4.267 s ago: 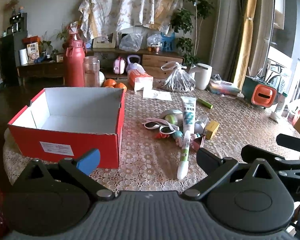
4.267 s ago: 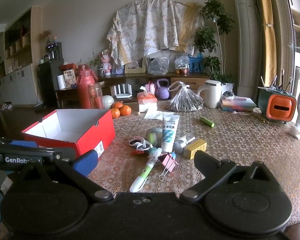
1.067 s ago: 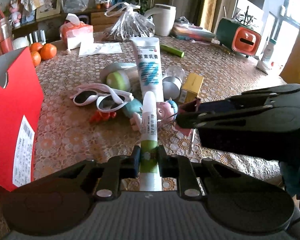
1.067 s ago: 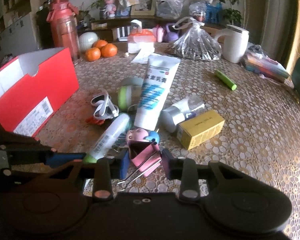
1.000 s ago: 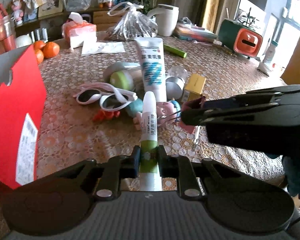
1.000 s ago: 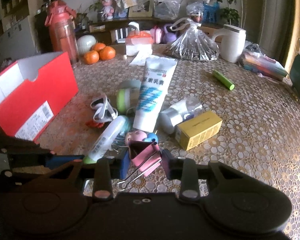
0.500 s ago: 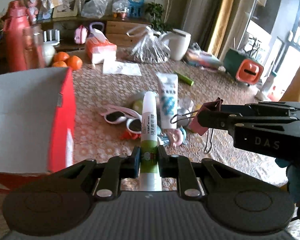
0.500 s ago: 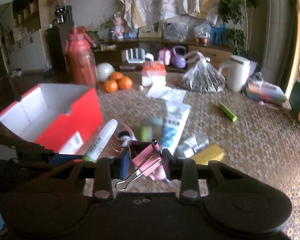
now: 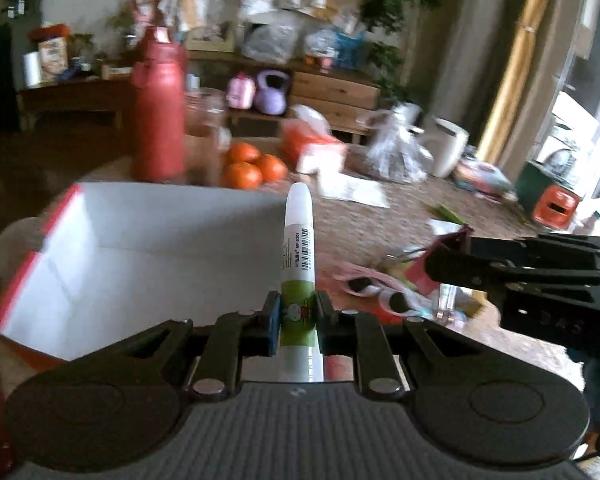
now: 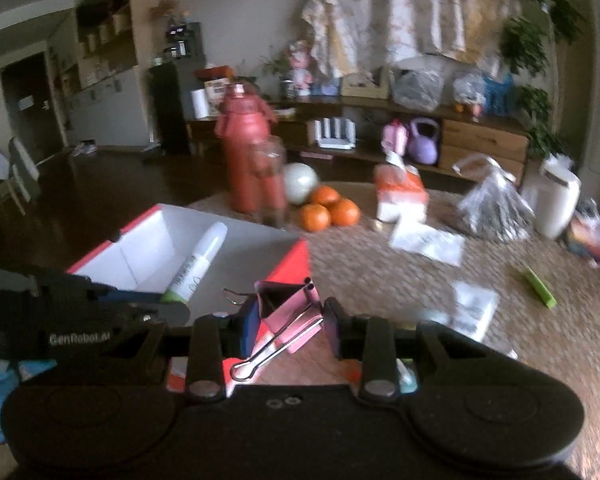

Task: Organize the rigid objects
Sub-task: 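Carry the marker in the left gripper into the red shoebox while the right gripper carries the clip there, then open the left gripper to drop the marker while the right gripper releases the clip in the box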

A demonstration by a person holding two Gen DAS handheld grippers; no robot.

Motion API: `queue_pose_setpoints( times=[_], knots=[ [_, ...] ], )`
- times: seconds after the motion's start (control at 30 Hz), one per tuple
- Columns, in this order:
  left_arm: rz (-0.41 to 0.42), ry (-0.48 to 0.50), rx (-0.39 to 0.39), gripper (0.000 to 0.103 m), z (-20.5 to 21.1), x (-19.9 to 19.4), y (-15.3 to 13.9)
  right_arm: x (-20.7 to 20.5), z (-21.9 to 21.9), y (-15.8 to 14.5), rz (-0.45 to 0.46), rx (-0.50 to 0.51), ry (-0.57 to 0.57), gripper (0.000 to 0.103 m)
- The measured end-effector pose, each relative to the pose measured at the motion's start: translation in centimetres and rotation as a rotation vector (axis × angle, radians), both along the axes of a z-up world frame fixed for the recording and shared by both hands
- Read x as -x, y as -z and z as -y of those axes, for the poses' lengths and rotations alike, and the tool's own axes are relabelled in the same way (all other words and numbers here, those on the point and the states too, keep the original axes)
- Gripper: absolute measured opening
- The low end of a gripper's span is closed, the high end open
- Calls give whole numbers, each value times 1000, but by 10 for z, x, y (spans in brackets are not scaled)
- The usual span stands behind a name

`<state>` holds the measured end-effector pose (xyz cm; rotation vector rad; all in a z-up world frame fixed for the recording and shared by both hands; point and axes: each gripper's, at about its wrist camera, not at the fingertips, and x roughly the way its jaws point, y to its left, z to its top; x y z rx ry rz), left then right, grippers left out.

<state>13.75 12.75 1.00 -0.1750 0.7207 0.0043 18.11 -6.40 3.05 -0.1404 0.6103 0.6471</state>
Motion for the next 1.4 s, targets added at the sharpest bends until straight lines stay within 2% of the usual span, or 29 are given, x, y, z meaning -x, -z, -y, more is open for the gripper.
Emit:
queue_pose_setpoints(
  times=[0.17,0.4,0.63,0.97,1.13,1.37,1.4],
  knots=[
    [-28,-70,-22,17,-42,-5,2,-6,-41,3,1,25,-46,33],
    [-71,-142,-63,17,-91,-12,11,-13,-86,22,-26,72,-73,33],
    [-135,-136,-112,18,-124,-24,23,-22,-126,45,-84,117,-87,33],
    [-227,-140,-224,18,-149,-52,53,-27,-173,78,-149,193,-114,33],
    [-264,-143,-217,18,-156,-59,68,-27,-187,93,-197,234,-127,33],
    [-255,-116,-225,18,-152,-56,70,-28,-192,102,-257,249,-117,33],
    [-254,-116,-221,18,-152,-55,70,-28,-192,102,-254,253,-110,36]
  ],
)
